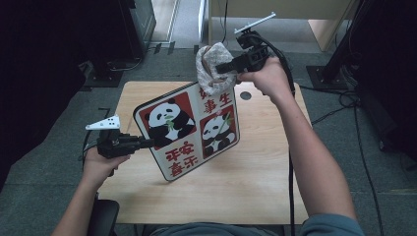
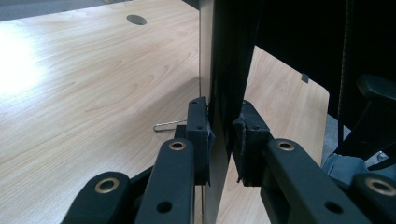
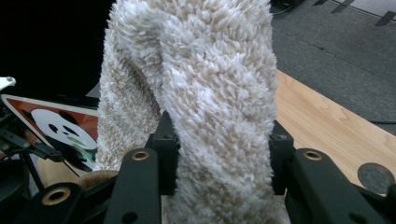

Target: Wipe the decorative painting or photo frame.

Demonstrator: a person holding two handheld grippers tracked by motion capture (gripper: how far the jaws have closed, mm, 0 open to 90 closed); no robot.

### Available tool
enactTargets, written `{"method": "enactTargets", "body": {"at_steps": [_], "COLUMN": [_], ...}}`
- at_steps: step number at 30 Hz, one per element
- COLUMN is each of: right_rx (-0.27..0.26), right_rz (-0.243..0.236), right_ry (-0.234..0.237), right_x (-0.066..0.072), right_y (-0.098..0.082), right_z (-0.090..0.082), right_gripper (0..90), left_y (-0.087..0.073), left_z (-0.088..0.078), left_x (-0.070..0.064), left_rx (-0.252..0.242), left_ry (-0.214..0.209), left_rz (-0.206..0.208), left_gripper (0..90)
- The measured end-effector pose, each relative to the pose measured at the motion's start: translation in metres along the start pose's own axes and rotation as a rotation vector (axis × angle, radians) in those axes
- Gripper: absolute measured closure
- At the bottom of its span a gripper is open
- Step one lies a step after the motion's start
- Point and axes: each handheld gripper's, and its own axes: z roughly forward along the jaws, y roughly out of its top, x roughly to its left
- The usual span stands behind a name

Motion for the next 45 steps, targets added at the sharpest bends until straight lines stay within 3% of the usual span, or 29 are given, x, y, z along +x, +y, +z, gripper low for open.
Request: {"method": "enactTargets", "body": {"at_steps": [24, 39, 45], "right_rx": [-0.003, -0.012, -0.022], "right_rz": [0.042, 0.015, 0.006], "right_ry": [-0.067, -0.135, -0.137], "right_x": [-0.021, -0.037, -0.044], "right_y": [-0.008, -0.018, -0.025], "right_z": [-0.014, -0.019, -0.017], "right_gripper": [62.0, 62.2, 62.0], "left_y": [0.000, 0.000, 0.000], "left_z": [0.000, 0.000, 0.000], "left_x": [0.000, 0.000, 0.000], "left_rx": [0.000, 0.001, 0.002], "left_ry": [0.005, 0.005, 0.005], "left_rz": [0.001, -0.001, 0.001], "left_gripper": [78.9, 78.9, 78.8]}}
